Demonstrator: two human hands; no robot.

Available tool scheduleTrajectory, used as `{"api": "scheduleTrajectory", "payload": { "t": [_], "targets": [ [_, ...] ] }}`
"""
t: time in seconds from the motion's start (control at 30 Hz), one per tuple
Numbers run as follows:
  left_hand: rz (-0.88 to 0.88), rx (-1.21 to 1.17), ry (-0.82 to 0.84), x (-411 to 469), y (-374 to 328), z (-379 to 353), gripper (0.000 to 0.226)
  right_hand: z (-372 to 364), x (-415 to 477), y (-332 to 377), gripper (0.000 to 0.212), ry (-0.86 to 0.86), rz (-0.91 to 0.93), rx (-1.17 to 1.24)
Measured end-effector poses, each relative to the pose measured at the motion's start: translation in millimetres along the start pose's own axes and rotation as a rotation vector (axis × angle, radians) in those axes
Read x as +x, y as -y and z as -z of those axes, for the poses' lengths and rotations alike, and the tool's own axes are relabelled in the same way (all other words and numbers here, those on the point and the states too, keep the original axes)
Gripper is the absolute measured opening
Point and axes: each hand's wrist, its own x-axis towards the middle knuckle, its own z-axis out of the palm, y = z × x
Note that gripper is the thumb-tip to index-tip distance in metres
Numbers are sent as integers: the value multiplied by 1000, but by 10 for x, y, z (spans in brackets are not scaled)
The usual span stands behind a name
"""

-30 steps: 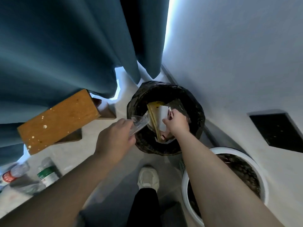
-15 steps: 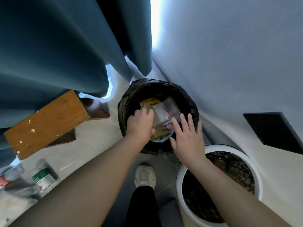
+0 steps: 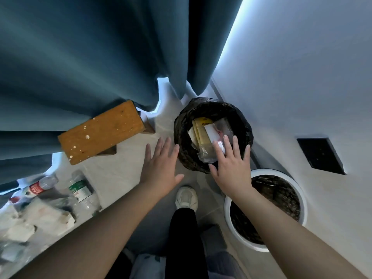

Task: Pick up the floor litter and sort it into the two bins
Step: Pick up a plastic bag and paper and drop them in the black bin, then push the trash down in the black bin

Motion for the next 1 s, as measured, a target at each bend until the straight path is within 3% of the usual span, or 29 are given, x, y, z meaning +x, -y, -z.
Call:
{"api": "scheduleTrajectory", "payload": {
  "t": [0.17,0.4,0.8,1.0],
  "targets": [
    [100,-91,-61,-685,471,66,87,422,-265,599,69,-71,147,-30],
    [348,-250,-98,-1611,1417,-277,85,632,-686,1870,70,65,380,-70],
    [720,-487,36,-3189,3205,-2127,85,-61,-1224,4564,70,159,794,-310],
    [776,-571,119,-3764,3896,-3018,85,-684,-1484,5599,71,273,774,-338]
  ]
}}
